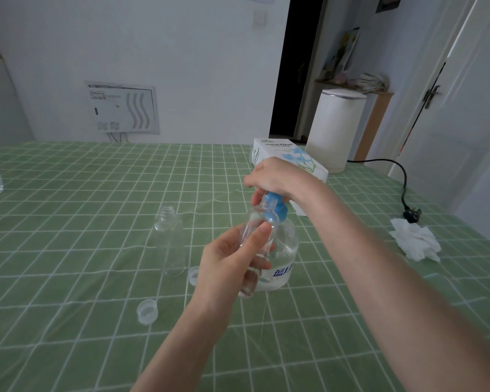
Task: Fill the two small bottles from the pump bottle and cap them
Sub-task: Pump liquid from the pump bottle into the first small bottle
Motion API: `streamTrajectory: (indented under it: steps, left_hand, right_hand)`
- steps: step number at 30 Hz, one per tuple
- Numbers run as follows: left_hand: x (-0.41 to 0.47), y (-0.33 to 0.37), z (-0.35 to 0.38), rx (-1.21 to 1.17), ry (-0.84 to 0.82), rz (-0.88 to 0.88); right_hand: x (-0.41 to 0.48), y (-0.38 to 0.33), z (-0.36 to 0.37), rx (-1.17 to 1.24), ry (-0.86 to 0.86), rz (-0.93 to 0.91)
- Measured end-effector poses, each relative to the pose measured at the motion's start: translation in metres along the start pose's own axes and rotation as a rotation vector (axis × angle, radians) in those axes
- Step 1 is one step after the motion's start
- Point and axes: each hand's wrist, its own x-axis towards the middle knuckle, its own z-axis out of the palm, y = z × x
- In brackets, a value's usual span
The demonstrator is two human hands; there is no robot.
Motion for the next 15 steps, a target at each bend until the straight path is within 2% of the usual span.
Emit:
streamTrajectory:
  steps: [8, 15]
  left_hand:
    - [-0.0012, -0.0043, -0.0017, 0.018, 0.007, -0.014]
    - [-0.0004, -0.0019, 0.0019, -0.004, 0.011, -0.009]
  right_hand:
    - [-0.0008, 0.0055, 0.0068, 0.006, -0.009, 0.018]
    - [-0.0023, -0.0027, -0.0012, -0.097, 0.025, -0.01]
